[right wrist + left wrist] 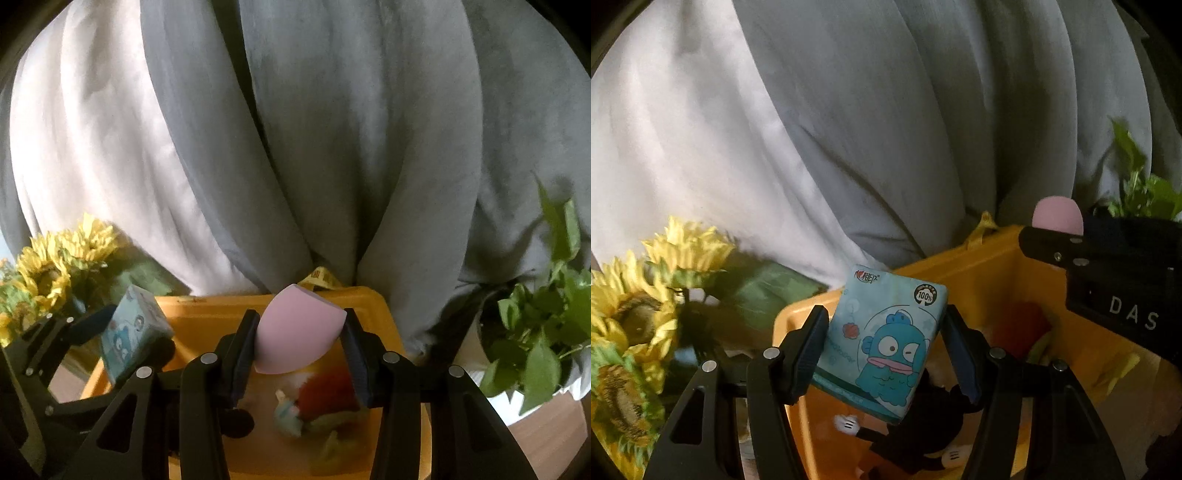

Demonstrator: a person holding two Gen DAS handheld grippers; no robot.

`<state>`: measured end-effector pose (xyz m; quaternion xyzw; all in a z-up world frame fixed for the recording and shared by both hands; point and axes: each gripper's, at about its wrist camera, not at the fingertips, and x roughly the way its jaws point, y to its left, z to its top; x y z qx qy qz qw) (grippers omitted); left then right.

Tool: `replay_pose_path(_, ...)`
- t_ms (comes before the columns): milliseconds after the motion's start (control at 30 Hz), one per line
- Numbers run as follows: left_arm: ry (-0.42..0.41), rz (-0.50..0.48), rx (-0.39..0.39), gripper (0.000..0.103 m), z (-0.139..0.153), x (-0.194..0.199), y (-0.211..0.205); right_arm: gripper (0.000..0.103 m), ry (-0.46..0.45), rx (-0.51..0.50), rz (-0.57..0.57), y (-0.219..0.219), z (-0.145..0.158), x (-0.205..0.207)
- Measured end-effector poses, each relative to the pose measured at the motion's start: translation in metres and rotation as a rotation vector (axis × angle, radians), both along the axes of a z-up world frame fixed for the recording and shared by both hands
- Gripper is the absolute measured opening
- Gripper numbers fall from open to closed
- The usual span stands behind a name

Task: Organize soft objects

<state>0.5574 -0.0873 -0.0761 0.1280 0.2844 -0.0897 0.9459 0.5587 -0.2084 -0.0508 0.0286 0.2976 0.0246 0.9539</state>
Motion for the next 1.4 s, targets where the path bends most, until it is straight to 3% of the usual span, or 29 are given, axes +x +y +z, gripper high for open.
replay_pose_path(300, 0.106, -0.022, 0.028, 0.063, -0.015, 0.026, -0.005, 0.046, 0.111, -0.009, 0.028, 0.002, -0.018, 0.023)
replay_pose_path(333, 0.106, -0.023, 0.029, 0.064, -0.015, 0.026, -0.005, 0.047, 0.119, -0.008, 0.029, 0.002, -0.019, 0.024)
replay_pose_path(400, 0.091, -0.023, 0.024, 0.076, -0.015, 0.026, -0.005, 0.048, 0.139, -0.007, 0.039, 0.002, -0.023, 0.028)
replay_pose_path(467, 0.086, -0.024, 0.029, 0.079, -0.013, 0.022, -0.004, 0.056, 0.145, 0.000, 0.040, 0.001, -0.025, 0.029)
replay_pose_path(500, 0.083, -0.021, 0.036, 0.079, -0.013, 0.021, -0.004, 0.065, 0.145, 0.005, 0.036, -0.001, -0.026, 0.028)
replay_pose_path(767, 0.088, 0.018, -0.002, 0.080, -0.007, 0.009, 0.004, 0.067, 0.143, 0.008, 0.008, -0.009, -0.027, 0.020)
replay_pose_path(1200, 0.022, 0.112, -0.110, 0.086, 0.039, -0.064, 0.029, 0.067, 0.084, -0.002, 0.000, -0.010, 0.002, -0.043)
replay_pose_path(1400, -0.019, 0.160, -0.144, 0.093, 0.060, -0.109, 0.047, 0.077, 0.045, -0.003, -0.019, -0.003, 0.022, -0.092)
